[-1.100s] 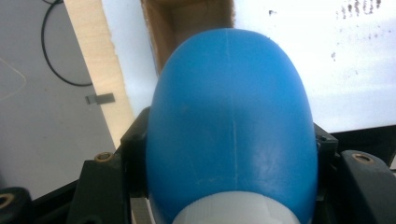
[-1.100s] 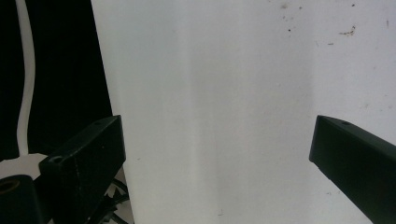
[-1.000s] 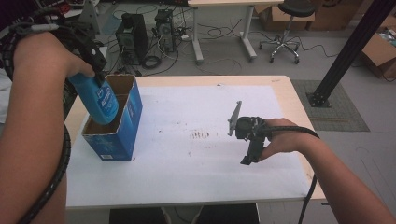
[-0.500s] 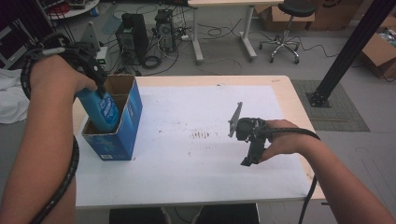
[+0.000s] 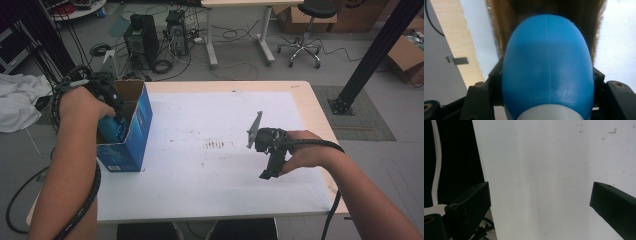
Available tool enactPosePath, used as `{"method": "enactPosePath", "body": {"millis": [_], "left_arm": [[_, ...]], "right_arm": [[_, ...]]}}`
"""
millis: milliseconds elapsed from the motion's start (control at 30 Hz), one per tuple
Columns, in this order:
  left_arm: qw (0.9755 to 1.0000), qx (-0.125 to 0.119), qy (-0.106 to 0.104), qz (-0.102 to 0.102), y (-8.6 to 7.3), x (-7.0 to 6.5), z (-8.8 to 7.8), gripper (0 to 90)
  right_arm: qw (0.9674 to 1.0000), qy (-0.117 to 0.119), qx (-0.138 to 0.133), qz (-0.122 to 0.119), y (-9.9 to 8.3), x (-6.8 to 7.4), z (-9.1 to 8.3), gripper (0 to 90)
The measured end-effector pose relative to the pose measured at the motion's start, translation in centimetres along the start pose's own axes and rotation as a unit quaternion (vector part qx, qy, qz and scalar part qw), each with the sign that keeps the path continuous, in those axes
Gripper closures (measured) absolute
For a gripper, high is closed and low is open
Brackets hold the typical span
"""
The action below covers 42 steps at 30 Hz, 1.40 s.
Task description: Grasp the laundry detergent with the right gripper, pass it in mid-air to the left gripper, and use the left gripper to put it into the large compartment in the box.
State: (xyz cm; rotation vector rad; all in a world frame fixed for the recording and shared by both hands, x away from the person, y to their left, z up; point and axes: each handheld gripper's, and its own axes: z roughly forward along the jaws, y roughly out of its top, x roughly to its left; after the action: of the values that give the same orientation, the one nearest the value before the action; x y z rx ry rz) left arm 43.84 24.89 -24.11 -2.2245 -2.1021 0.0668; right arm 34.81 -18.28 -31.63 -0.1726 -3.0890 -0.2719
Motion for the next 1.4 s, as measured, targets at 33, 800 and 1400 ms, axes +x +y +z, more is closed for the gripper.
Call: {"method": "enactPosePath", "body": {"millis": [33, 800, 1400], "left_arm": [[1.0000, 0.001, 0.000, 0.002, 0.1, -0.1, 0.3, 38.6], [0.9997, 0.021, 0.007, 0.007, 1.5, -0.5, 4.4, 38.6], [0.9999, 0.005, -0.016, -0.001, 1.2, 0.2, 4.9, 38.5]], "right_arm": [[1.0000, 0.000, 0.000, -0.001, 0.0, 0.0, 0.0, 3.2], [0.9999, 0.006, -0.003, 0.008, -0.4, 0.1, 0.8, 3.2], [1.0000, 0.005, -0.008, 0.003, -0.2, 0.0, 0.9, 3.0]]}}
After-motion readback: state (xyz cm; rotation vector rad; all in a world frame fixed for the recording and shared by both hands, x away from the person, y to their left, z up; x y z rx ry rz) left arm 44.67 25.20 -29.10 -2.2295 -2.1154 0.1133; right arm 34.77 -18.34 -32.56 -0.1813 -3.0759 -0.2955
